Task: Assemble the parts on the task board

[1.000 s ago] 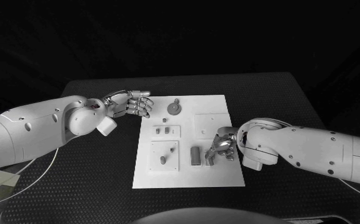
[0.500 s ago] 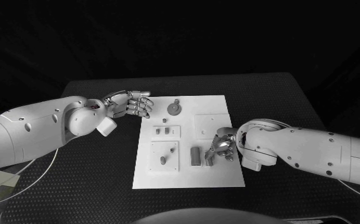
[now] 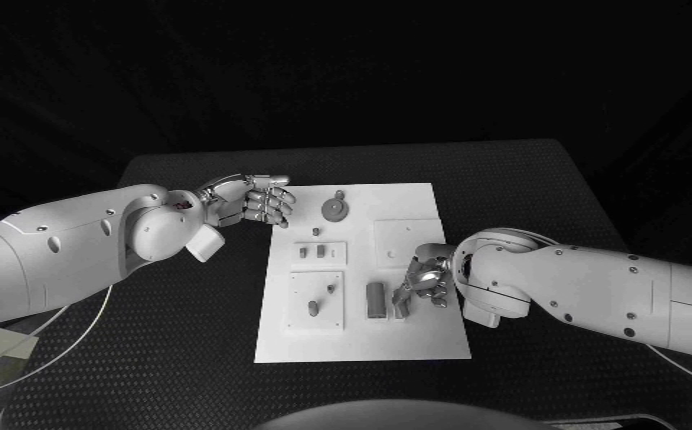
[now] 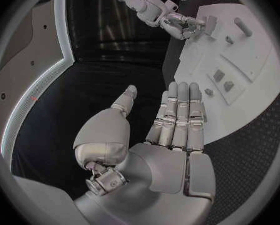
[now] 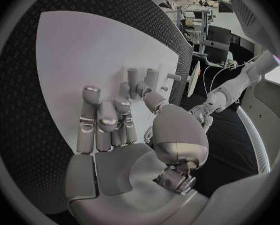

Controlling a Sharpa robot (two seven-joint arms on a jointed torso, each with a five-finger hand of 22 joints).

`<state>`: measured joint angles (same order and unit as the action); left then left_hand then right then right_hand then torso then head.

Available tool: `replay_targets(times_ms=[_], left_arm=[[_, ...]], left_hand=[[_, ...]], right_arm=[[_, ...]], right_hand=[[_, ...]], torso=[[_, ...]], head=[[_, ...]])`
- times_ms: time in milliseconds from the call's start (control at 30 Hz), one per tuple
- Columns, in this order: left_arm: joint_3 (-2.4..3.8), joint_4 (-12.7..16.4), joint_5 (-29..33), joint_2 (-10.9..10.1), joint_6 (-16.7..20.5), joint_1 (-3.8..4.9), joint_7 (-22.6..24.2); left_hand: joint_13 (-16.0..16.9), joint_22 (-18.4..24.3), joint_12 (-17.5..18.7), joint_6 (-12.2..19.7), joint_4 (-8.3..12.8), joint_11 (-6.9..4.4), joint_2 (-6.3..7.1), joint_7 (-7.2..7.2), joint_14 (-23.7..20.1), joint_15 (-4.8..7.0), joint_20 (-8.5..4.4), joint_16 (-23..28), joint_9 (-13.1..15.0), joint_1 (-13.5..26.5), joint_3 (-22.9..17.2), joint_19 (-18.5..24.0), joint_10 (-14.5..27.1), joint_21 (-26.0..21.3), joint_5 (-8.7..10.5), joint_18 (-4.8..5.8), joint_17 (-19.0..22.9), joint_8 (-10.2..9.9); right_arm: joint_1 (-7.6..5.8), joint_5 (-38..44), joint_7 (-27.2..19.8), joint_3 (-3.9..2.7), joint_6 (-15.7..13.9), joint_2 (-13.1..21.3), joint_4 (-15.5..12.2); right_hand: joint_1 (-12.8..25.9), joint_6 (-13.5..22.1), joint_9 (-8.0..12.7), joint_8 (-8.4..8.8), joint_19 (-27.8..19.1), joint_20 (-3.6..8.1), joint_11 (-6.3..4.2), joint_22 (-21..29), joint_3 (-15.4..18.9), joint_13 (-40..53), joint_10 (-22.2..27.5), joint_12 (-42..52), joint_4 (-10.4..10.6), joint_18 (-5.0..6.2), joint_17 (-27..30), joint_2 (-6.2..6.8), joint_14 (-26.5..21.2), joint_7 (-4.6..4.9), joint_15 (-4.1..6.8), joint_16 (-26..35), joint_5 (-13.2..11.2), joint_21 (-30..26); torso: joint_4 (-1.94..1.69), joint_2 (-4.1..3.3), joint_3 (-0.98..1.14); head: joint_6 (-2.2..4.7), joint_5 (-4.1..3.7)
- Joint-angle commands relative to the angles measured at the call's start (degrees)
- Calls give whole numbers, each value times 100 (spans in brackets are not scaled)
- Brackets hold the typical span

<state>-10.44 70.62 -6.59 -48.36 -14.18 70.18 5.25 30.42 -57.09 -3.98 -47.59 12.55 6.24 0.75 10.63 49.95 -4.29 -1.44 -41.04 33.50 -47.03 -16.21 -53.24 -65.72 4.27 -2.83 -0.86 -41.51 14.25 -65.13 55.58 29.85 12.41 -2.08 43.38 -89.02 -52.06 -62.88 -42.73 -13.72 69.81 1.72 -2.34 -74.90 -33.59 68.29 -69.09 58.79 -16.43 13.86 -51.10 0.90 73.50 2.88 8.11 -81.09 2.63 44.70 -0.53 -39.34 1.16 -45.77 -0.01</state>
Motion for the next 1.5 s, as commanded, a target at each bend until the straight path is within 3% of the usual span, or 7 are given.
replay_targets(times_ms=[33,367,533,933,1100,1500], left_arm=[[3,7,-4,5,-79,4,22],[3,7,-4,6,-82,4,10],[3,8,-5,5,-86,4,10],[3,0,-5,8,-86,3,7],[3,-1,-5,6,-84,3,7],[2,-3,-5,5,-84,3,9]], left_hand=[[8,-7,-3,-30,5,-14,-8,-17,-53,-4,7,-7,6,51,-43,31,9,-12,3,-14,-5,24],[8,-9,-2,-29,8,-14,-7,-17,-54,-3,7,-7,6,53,-47,32,11,-12,3,-14,-5,23],[9,-9,-2,-29,10,-14,-7,-17,-55,-3,7,-7,7,53,-49,32,11,-12,3,-14,-5,23],[10,-11,-2,-27,14,-13,-8,-16,-55,-4,7,-7,7,55,-52,33,12,-12,3,-15,-6,23],[10,-11,-2,-26,15,-13,-7,-16,-56,-4,8,-7,7,56,-53,34,12,-12,3,-14,-5,22],[11,-13,-1,-23,20,-13,-7,-15,-57,-4,8,-8,7,58,-57,34,13,-12,3,-15,-6,21]], right_arm=[[14,106,-39,7,-118,-7,25],[16,67,-33,7,5,-20,52],[19,33,-33,7,39,-26,61],[22,26,-71,7,-22,-20,61],[23,21,-75,7,-26,-18,59],[24,20,-120,7,-32,27,36]], right_hand=[[27,61,12,26,30,-5,-10,-95,15,2,-48,-20,9,114,7,-67,29,101,31,2,25,10],[146,54,24,40,42,-1,-9,-90,6,1,-48,-27,36,114,11,-45,32,103,31,7,25,-5],[267,54,34,55,48,2,-6,-87,-1,1,-42,-37,81,114,17,41,31,106,29,17,25,-22],[835,40,48,85,87,36,-14,-87,-122,6,-42,-54,667,114,25,611,42,98,39,35,25,-84],[888,44,46,90,93,46,-15,-93,-177,9,-38,-57,767,114,25,729,42,98,41,38,25,-91],[890,47,40,92,99,55,-16,-99,-233,14,-37,-57,833,114,24,816,43,98,42,40,26,-95]], torso=[[-2,0,0],[-2,0,-3],[-2,0,-1],[-2,0,0],[-2,0,2],[-4,0,0]], head=[[-2,-5],[-6,-17],[-6,-20],[-12,-21],[-12,-23],[-7,-23]])
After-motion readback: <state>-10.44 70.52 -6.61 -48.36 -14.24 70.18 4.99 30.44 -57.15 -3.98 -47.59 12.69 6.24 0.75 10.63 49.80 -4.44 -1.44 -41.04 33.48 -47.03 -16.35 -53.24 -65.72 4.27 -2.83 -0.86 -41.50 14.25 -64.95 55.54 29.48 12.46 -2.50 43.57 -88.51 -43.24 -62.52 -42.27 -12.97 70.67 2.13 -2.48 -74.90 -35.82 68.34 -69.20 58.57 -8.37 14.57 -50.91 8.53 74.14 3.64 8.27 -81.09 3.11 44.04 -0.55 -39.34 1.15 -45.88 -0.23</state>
